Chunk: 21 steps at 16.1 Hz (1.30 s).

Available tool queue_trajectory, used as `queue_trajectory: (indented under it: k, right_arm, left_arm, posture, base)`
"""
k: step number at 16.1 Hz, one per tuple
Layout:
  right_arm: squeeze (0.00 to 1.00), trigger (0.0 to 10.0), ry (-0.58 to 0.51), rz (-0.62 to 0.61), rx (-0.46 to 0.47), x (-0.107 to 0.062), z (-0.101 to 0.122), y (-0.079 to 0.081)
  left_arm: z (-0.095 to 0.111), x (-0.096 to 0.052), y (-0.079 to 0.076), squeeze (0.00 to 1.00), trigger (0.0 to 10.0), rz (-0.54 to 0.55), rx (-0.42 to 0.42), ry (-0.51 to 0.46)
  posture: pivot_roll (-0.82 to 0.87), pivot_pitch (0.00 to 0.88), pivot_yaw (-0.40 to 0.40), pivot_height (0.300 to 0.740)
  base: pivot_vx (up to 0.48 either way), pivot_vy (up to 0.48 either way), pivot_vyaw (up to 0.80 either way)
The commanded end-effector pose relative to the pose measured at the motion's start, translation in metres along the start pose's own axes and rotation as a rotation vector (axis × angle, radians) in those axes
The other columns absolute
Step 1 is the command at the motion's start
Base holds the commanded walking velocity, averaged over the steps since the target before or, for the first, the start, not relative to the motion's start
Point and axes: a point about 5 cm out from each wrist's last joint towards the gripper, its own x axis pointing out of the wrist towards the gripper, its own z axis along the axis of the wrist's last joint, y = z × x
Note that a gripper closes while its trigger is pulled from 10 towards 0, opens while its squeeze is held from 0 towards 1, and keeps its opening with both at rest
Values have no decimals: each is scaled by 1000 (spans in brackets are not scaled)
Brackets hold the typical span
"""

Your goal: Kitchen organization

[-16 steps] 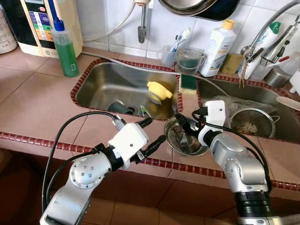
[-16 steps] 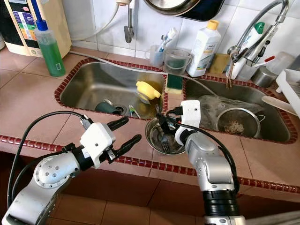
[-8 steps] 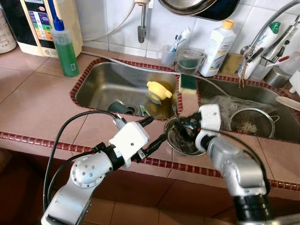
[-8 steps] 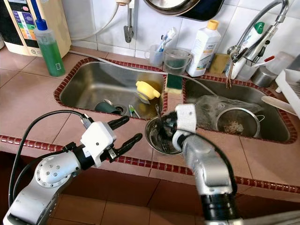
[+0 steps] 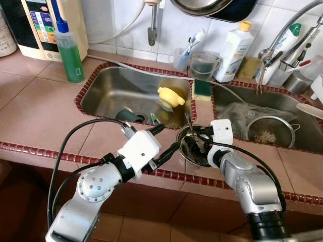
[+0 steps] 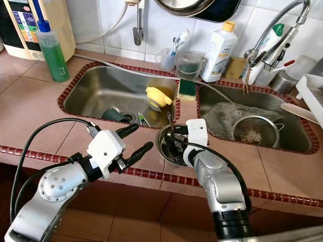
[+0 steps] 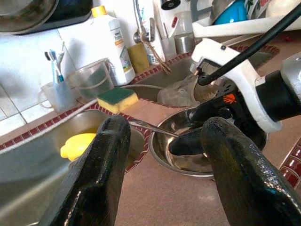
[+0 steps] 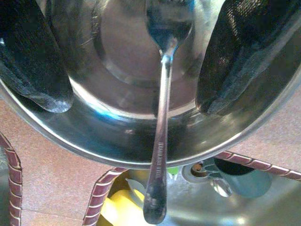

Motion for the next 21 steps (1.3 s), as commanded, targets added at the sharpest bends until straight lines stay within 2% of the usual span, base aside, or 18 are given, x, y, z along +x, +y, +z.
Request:
queue_trajectory:
  k: [1, 3, 4, 5, 7, 9, 15, 21]
  right_arm:
    - [0, 4667, -15, -23, 15, 1, 5, -8]
    - [0, 2824, -17, -42, 20, 5, 9, -14]
    - [0, 235, -19, -41, 28, 6, 12, -15]
    - [0, 431, -23, -45, 29, 7, 13, -16]
    - [0, 0, -29, -46, 27, 9, 15, -18]
    - [0, 0, -28, -44, 33, 9, 15, -18]
    - [0, 0, -25, -48, 92, 10, 12, -20]
    - [0, 0, 22, -45, 152, 11, -1, -20]
  left_arm:
    - [4, 2, -1, 0, 10000, 0, 9, -9]
    - [4, 3, -1, 0, 10000, 4, 6, -9]
    - [5, 2, -2, 0, 10000, -1, 5, -8]
    - [5, 1, -3, 0, 10000, -8, 6, -9]
    - [3, -2, -10, 0, 10000, -61, 11, 4]
    - [4, -2, -13, 0, 10000, -78, -2, 4]
    - [3, -2, -14, 0, 10000, -87, 1, 13]
    - [4, -2, -12, 0, 10000, -87, 5, 17]
  posture:
    - [44, 82, -119, 740]
    - [46, 85, -119, 740]
    - [47, 86, -120, 740]
    - [48, 87, -121, 740]
    - [50, 88, -123, 740]
    - [49, 90, -123, 740]
    - [47, 88, -119, 740]
    - [50, 90, -115, 740]
  base:
    - [0, 0, 0]
    - [0, 0, 0]
    - [0, 0, 0]
    - [0, 0, 0]
    - [0, 0, 0]
    - [0, 0, 0]
    - [0, 0, 0]
    - [0, 0, 0]
